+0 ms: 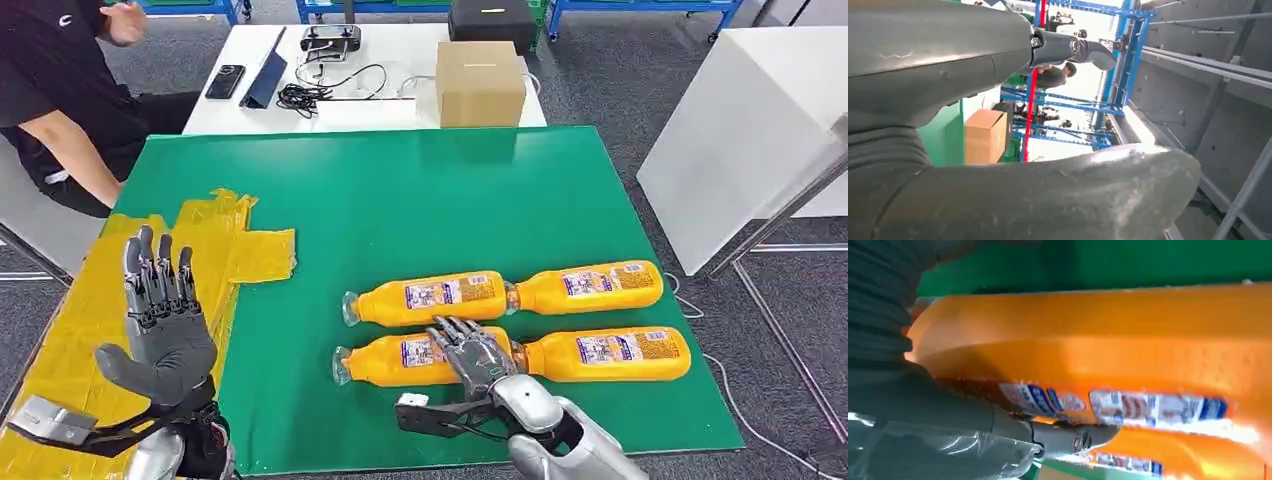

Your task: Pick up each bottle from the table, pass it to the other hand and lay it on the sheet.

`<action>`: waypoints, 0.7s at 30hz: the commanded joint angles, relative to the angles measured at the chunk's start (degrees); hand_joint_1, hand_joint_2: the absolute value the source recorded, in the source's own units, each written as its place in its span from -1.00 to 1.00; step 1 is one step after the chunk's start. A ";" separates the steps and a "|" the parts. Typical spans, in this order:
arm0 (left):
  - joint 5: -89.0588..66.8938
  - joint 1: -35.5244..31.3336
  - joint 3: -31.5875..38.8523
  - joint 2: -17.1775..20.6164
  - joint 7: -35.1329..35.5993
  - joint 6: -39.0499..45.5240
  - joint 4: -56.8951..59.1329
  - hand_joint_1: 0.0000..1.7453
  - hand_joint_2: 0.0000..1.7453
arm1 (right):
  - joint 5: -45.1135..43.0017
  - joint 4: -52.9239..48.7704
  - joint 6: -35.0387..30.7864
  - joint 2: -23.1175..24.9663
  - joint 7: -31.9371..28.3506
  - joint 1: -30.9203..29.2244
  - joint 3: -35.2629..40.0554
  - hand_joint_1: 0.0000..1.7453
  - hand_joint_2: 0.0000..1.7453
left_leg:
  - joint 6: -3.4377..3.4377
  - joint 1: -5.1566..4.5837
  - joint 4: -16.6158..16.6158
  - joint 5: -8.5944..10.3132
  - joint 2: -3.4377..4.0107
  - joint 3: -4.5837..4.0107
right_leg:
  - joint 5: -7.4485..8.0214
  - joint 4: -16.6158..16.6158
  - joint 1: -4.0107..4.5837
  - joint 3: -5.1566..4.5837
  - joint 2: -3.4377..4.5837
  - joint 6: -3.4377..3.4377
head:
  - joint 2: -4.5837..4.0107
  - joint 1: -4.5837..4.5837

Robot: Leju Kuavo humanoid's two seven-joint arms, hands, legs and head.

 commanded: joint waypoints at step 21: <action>0.95 -3.38 -0.99 2.13 0.66 0.53 4.41 -1.00 -1.00 | -4.14 7.75 2.06 -1.59 -2.11 -4.69 4.38 1.00 1.00 | -0.04 0.02 -0.11 0.02 -0.07 0.19 | 0.01 -0.15 0.01 0.21 -0.10 0.02 | 0.00 0.00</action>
